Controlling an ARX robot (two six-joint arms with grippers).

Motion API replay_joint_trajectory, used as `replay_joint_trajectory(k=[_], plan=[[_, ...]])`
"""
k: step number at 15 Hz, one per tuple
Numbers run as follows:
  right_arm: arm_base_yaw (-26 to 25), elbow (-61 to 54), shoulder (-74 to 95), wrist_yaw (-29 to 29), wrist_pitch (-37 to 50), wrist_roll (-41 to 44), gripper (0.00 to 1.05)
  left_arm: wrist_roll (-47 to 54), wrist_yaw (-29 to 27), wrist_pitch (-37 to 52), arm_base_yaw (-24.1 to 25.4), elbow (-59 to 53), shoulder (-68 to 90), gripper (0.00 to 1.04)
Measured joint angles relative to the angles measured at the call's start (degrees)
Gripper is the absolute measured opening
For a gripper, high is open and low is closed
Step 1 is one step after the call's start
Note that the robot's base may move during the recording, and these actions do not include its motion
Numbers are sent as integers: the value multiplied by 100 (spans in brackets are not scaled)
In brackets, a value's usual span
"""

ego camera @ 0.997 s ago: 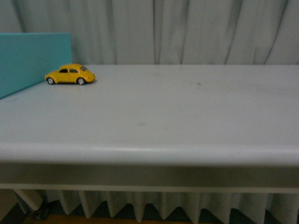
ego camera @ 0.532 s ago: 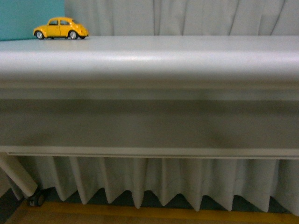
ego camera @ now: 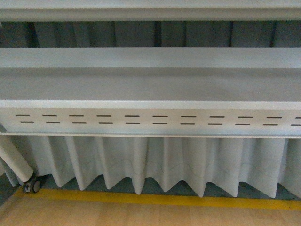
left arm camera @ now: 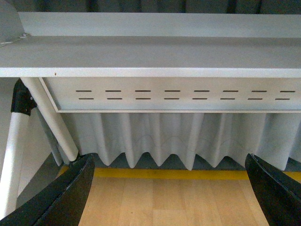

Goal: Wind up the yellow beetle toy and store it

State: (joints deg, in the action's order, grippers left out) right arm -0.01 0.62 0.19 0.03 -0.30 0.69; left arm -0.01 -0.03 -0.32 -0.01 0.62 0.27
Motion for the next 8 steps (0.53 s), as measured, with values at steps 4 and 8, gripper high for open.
replay_joint_trajectory(k=[4,8], plan=[[0,0,0,0,0,-2,98,2,0,2,0,0,0,98],[0,0,0,0,0,-2,98,2,0,2,0,0,0,98]])
